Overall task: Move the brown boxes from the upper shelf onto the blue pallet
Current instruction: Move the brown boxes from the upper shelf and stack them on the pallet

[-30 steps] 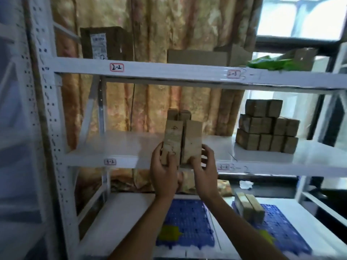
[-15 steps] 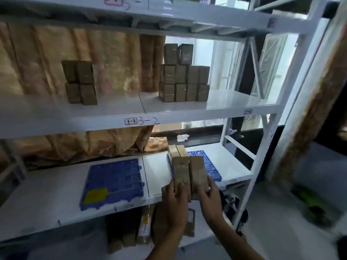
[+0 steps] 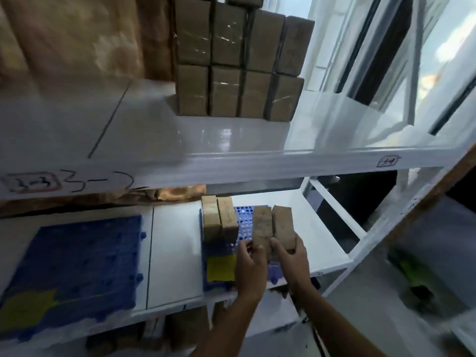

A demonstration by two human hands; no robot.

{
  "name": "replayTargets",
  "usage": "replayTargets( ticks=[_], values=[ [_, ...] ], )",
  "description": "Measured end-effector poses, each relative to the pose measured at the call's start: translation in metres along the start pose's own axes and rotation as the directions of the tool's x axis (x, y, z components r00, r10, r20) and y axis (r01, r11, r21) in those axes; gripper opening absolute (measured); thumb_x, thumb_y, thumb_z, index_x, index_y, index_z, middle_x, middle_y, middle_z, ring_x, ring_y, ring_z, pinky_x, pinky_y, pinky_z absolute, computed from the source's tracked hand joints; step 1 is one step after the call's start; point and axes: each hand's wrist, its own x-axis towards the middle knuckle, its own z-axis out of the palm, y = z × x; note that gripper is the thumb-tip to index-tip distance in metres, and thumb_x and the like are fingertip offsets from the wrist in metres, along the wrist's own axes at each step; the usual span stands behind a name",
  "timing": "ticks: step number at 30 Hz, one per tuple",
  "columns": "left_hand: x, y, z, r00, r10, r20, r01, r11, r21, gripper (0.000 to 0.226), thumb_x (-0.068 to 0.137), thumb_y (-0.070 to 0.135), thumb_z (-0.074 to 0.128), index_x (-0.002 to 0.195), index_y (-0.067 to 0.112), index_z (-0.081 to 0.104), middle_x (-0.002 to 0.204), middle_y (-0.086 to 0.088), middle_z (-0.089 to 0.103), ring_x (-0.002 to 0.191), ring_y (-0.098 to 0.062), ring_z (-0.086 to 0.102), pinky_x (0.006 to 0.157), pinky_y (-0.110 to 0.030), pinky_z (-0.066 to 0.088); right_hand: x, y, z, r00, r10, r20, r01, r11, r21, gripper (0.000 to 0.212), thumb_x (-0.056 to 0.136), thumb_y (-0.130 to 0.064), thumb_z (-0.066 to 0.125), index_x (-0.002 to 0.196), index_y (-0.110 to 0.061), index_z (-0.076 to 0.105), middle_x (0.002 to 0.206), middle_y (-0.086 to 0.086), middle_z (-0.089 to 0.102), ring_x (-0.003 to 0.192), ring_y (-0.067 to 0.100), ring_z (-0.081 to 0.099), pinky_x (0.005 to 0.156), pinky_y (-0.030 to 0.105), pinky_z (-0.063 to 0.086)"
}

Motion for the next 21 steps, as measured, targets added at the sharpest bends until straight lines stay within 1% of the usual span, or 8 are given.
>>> replayTargets(
  ticks=[3, 6, 9, 12, 15, 16, 18, 21],
  values=[
    [0.030, -0.008, 0.018, 1.000, -0.011, 0.003, 0.010, 0.997, 0.073, 0.020, 0.101, 0.038, 0.053, 0.120, 0.031, 0.051, 0.117, 0.003, 0.068, 0.101, -0.015, 0.066, 0.087, -0.040, 0.058, 0.044, 0.017, 0.010, 0.998, 0.050, 0.042, -0.047, 0.997, -0.054, 0.051, 0.088, -0.040, 0.080, 0.132, -0.030, 0.056, 0.119, -0.008, 0.066, 0.104, 0.012, 0.069, 0.085, 0.025, 0.058],
    [0.053, -0.018, 0.029, 0.999, -0.035, -0.003, 0.035, 0.989, 0.147, 0.023, 0.102, 0.043, 0.050, 0.124, 0.035, 0.049, 0.120, 0.006, 0.062, 0.106, -0.014, 0.063, 0.089, -0.038, 0.058, 0.074, 0.036, 0.019, 0.989, 0.116, 0.097, -0.108, 0.991, -0.083, 0.057, 0.087, -0.045, 0.078, 0.136, -0.031, 0.051, 0.129, -0.004, 0.063, 0.112, 0.018, 0.065, 0.093, 0.034, 0.058],
    [0.070, -0.027, 0.041, 0.999, -0.035, -0.040, 0.043, 0.973, 0.227, 0.037, 0.103, 0.036, 0.051, 0.139, 0.026, 0.049, 0.138, 0.001, 0.048, 0.118, -0.013, 0.055, 0.101, -0.036, 0.052, 0.100, 0.050, 0.031, 0.976, 0.157, 0.151, -0.143, 0.985, -0.095, 0.067, 0.088, -0.049, 0.076, 0.144, -0.027, 0.047, 0.136, 0.001, 0.061, 0.121, 0.023, 0.063, 0.103, 0.047, 0.056],
    [0.071, -0.028, 0.049, 0.992, -0.061, -0.109, 0.090, 0.954, 0.284, 0.053, 0.104, 0.030, 0.050, 0.154, 0.023, 0.035, 0.147, 0.003, 0.033, 0.122, -0.006, 0.043, 0.101, -0.025, 0.045, 0.117, 0.051, 0.045, 0.968, 0.155, 0.198, -0.147, 0.988, -0.054, 0.069, 0.086, -0.054, 0.075, 0.143, -0.032, 0.043, 0.134, -0.004, 0.061, 0.120, 0.019, 0.063, 0.101, 0.046, 0.058],
    [0.068, -0.027, 0.052, 0.976, -0.039, -0.212, 0.102, 0.950, 0.294, 0.059, 0.103, 0.025, 0.052, 0.157, 0.023, 0.029, 0.151, 0.002, 0.036, 0.135, -0.012, 0.041, 0.109, -0.033, 0.045, 0.129, 0.050, 0.058, 0.960, 0.161, 0.230, -0.157, 0.987, -0.036, 0.073, 0.082, -0.062, 0.074, 0.141, -0.035, 0.041, 0.132, -0.006, 0.061, 0.120, 0.019, 0.063, 0.099, 0.048, 0.058],
    [0.064, -0.027, 0.052, 0.972, -0.017, -0.236, 0.087, 0.953, 0.289, 0.058, 0.102, 0.024, 0.053, 0.156, 0.023, 0.030, 0.152, 0.003, 0.037, 0.136, -0.012, 0.041, 0.108, -0.035, 0.047, 0.132, 0.051, 0.062, 0.956, 0.183, 0.230, -0.180, 0.983, -0.038, 0.076, 0.080, -0.065, 0.073, 0.141, -0.035, 0.041, 0.133, -0.004, 0.061, 0.120, 0.021, 0.064, 0.099, 0.049, 0.058],
    [0.057, -0.026, 0.054, 0.957, 0.035, -0.289, 0.057, 0.951, 0.304, 0.050, 0.100, 0.021, 0.056, 0.147, 0.024, 0.039, 0.146, 0.006, 0.040, 0.131, -0.010, 0.046, 0.102, -0.032, 0.052, 0.132, 0.052, 0.066, 0.950, 0.204, 0.235, -0.197, 0.979, -0.053, 0.076, 0.078, -0.068, 0.073, 0.138, -0.036, 0.040, 0.130, -0.005, 0.061, 0.119, 0.022, 0.063, 0.097, 0.050, 0.058],
    [0.052, -0.026, 0.054, 0.967, 0.011, -0.255, 0.071, 0.948, 0.310, 0.038, 0.099, 0.021, 0.056, 0.135, 0.030, 0.050, 0.131, 0.012, 0.052, 0.122, -0.008, 0.054, 0.100, -0.031, 0.054, 0.129, 0.049, 0.067, 0.951, 0.165, 0.262, -0.153, 0.986, -0.068, 0.071, 0.076, -0.075, 0.068, 0.132, -0.043, 0.039, 0.119, -0.012, 0.056, 0.112, 0.017, 0.061, 0.087, 0.038, 0.056]
  ],
)
